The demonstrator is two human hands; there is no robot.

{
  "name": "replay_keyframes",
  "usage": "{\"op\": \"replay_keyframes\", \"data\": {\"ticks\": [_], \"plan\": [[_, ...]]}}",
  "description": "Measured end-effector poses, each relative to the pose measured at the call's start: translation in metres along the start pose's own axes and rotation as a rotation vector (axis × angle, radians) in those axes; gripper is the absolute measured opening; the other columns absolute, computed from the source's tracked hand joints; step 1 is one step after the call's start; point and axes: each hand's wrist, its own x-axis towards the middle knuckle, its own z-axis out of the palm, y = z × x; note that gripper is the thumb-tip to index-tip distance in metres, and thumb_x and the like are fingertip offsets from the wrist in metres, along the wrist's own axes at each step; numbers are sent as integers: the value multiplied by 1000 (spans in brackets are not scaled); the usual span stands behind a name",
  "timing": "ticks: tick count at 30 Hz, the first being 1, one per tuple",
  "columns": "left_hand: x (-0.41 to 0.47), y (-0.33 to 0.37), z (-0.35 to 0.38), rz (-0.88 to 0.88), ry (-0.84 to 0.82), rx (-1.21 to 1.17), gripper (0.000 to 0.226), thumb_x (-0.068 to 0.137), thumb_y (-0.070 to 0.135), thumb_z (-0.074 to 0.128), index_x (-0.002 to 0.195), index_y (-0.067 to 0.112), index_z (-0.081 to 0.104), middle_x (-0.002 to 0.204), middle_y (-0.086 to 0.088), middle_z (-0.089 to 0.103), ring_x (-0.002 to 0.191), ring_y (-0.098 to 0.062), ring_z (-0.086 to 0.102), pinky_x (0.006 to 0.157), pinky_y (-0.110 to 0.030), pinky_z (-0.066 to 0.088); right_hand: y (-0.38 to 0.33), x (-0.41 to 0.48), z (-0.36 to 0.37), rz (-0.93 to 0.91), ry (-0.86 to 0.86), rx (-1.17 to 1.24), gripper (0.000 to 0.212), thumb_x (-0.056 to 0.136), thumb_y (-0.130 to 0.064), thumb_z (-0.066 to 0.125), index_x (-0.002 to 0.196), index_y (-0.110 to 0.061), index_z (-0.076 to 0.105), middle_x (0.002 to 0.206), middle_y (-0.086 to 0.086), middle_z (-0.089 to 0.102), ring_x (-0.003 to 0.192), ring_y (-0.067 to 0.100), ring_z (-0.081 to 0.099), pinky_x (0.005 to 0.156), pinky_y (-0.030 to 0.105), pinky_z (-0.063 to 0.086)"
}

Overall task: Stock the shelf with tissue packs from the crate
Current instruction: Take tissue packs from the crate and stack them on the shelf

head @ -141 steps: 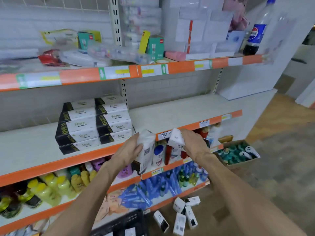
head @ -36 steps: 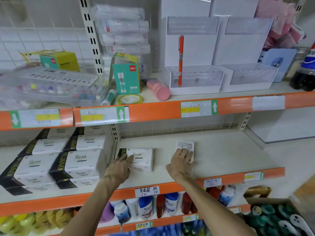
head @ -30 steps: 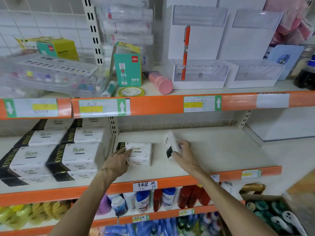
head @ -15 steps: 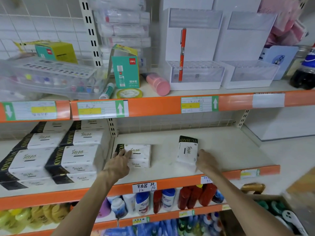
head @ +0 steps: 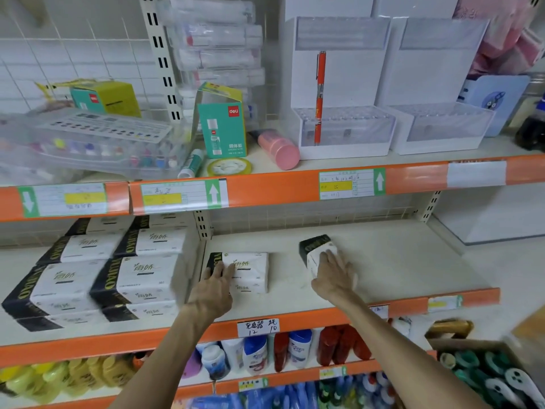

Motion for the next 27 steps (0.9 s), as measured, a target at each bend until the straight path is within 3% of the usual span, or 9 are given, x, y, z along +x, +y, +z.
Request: {"op": "replay_keyframes", "data": {"ticks": [3, 7, 9, 12, 14, 18, 21, 24, 27], "plan": [[0, 0, 1, 7, 16, 24, 70, 93, 21, 46, 152, 17, 8, 159, -8, 10, 144, -35, 18, 115, -37, 25, 22, 0, -8, -171, -7, -37, 74, 83, 7, 52, 146, -23, 28, 156, -5, 27, 149, 20, 4, 118, 50, 6], [2, 2, 7, 0, 41, 141, 71, 94, 26, 41, 152, 12, 2, 158, -13, 11, 143, -34, 22, 119, -37, 18, 27, -2, -1, -183, 31, 28, 71, 81, 6, 53, 142, -25, 31, 149, -2, 36, 145, 22, 19, 113, 53, 25], [5, 4, 11, -26, 35, 157, 71, 95, 30, 41, 152, 11, 3, 157, -12, 14, 141, -36, 25, 116, -39, 25, 23, -2, 3, -158, 39, 118, 63, 82, 2, 56, 135, -26, 36, 142, -1, 41, 135, 20, 32, 102, 51, 39], [5, 6, 11, -59, 48, 93, 67, 95, 35, 45, 150, 16, 11, 154, -8, 21, 137, -35, 32, 103, -41, 44, 24, -1, 5, -161, 71, 205, 56, 83, 4, 55, 127, -27, 42, 135, -6, 46, 124, 16, 44, 92, 43, 45], [6, 4, 8, -55, 126, 54, 55, 95, 34, 46, 143, 20, 25, 146, -2, 35, 124, -29, 48, 87, -38, 52, 25, 1, 3, -229, 45, 223, 52, 83, 4, 54, 123, -28, 44, 134, -8, 47, 121, 15, 47, 92, 40, 44], [12, 3, 3, -94, 246, 41, 33, 96, 37, 44, 125, 22, 39, 128, 4, 52, 96, -23, 63, 64, -34, 51, 13, 3, -3, -384, -25, 215, 47, 87, 0, 55, 125, -26, 46, 136, -9, 48, 117, 15, 50, 98, 37, 39], [18, 4, 5, -103, 258, 16, 32, 97, 38, 43, 124, 22, 39, 132, 5, 50, 98, -24, 62, 66, -34, 54, -3, 8, 0, -431, 61, 104, 57, 85, 3, 56, 131, -28, 42, 138, -9, 49, 128, 11, 45, 116, 45, 17], [18, 2, 5, -108, 239, -35, 34, 97, 37, 43, 128, 24, 37, 136, 5, 47, 108, -25, 59, 73, -36, 56, -14, 11, 3, -416, 70, 62, 69, 85, 4, 58, 141, -28, 36, 141, -7, 46, 134, 13, 38, 113, 42, 21], [16, -1, 8, -85, 185, -64, 47, 95, 30, 45, 140, 24, 30, 149, 4, 34, 130, -27, 44, 89, -39, 53, -22, 10, 12, -383, 74, 5, 70, 89, 0, 55, 147, -30, 30, 152, -8, 34, 143, 14, 25, 115, 50, 20]]}}
